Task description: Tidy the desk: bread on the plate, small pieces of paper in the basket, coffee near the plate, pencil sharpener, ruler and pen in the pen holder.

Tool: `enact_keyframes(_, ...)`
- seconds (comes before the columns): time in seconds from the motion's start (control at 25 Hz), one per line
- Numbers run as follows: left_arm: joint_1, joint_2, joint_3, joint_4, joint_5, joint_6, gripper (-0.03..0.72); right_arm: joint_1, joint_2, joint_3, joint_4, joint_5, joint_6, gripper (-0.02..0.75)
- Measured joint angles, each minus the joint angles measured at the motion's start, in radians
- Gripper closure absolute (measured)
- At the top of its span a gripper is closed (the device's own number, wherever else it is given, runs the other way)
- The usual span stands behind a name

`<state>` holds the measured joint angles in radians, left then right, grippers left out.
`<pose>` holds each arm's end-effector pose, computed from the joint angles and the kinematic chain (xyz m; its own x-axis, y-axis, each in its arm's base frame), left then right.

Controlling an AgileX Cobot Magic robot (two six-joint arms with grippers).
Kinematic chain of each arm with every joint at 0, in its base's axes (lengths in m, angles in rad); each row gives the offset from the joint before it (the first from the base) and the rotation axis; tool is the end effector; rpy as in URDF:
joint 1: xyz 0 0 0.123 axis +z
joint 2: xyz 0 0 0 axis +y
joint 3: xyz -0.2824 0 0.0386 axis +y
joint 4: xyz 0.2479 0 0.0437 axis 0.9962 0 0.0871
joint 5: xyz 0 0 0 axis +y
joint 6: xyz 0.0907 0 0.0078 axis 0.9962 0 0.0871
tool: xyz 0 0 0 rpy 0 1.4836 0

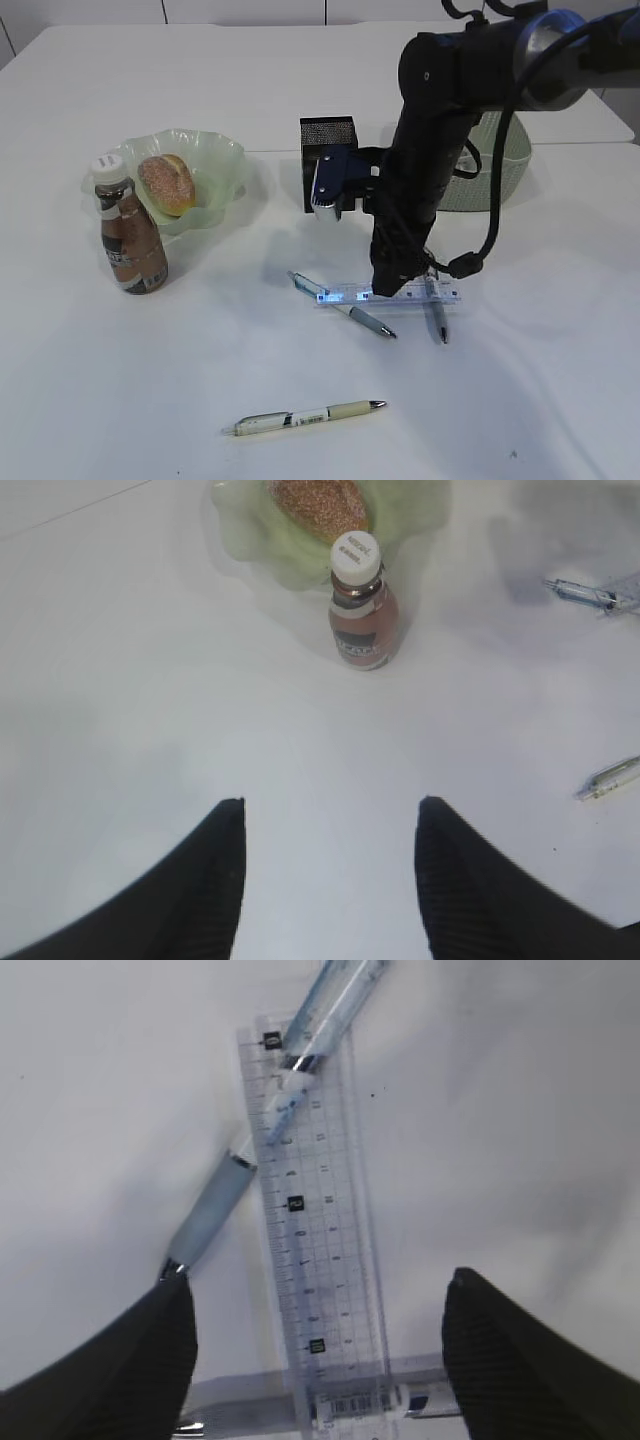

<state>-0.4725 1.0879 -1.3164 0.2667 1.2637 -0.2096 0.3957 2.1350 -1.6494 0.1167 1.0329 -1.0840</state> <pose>0.1766 -0.0646 0.4186 -0.7510 0.2460 -0.6127 0.2146 0.9686 0.1258 0.3988 0.1765 0.1743 -0.1361 -0.9780 -0.1584 -0.9864 0.1486 -0.0699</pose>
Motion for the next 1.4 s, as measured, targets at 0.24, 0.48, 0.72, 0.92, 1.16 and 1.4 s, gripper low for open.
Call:
enact_keyframes(0.24, 0.000, 0.000, 0.000, 0.000, 0.000, -0.002, 0.306, 0.000, 0.000, 0.000, 0.000, -0.022, 0.009, 0.132)
enact_keyframes(0.48, 0.000, 0.000, 0.000, 0.000, 0.000, -0.002, 0.306, 0.000, 0.000, 0.000, -0.008, 0.034, -0.005, 0.148)
enact_keyframes(0.72, 0.000, 0.000, 0.000, 0.000, 0.000, -0.002, 0.307, 0.000, 0.015, 0.000, -0.016, 0.035, -0.112, 0.151)
enact_keyframes(0.92, 0.000, 0.000, 0.000, -0.010, 0.000, -0.002, 0.307, 0.000, 0.034, 0.000, -0.018, 0.004, -0.127, 0.151)
enact_keyframes(1.16, 0.000, 0.000, 0.000, -0.018, 0.000, -0.002, 0.307, 0.000, 0.044, 0.000, -0.018, -0.045, -0.132, 0.152)
enact_keyframes(1.4, 0.000, 0.000, 0.000, -0.022, 0.000, -0.002, 0.309, 0.000, 0.049, 0.000, -0.018, -0.051, -0.147, 0.152)
